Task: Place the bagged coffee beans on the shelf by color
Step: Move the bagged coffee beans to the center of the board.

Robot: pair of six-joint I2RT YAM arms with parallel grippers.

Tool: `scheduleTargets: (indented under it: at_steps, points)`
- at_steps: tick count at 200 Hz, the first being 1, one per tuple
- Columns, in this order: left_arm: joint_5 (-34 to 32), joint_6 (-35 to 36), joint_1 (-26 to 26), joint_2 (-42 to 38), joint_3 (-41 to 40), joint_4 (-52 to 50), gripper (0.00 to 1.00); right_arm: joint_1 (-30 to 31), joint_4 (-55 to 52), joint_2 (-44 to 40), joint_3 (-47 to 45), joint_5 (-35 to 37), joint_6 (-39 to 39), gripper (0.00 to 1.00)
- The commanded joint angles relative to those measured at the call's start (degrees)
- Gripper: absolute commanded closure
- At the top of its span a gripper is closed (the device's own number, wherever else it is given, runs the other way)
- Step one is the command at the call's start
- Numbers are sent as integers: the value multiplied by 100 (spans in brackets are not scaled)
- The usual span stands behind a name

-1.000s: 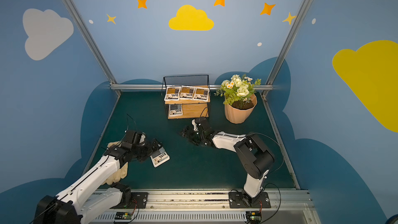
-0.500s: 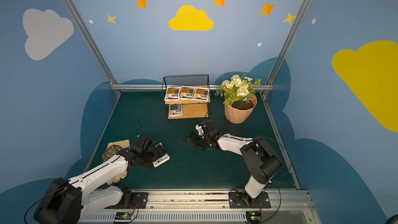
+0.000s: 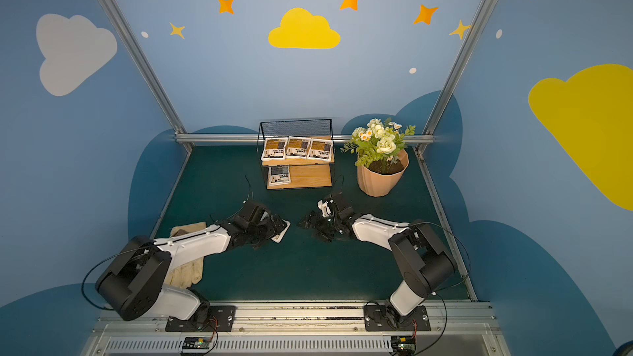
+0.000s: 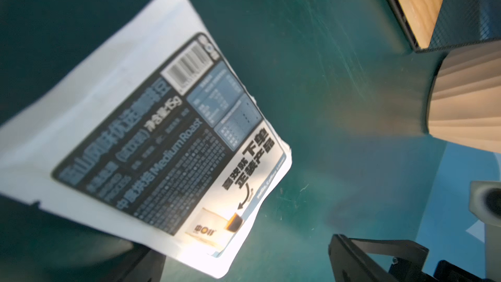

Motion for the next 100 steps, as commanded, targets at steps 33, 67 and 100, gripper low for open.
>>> scheduleTargets:
  at_steps: [33,67,100]
  points:
    - [-162,182,46,-1199,-543,-1399,0,59,601,-48,-243,229,500,12]
    - [-547,458,520,-2052,-671,-1467,0,280,987,208,-146,517,826,12]
    - [303,964,1467,-1627,-176,-1354,0,510,1249,670,128,685,1085,13]
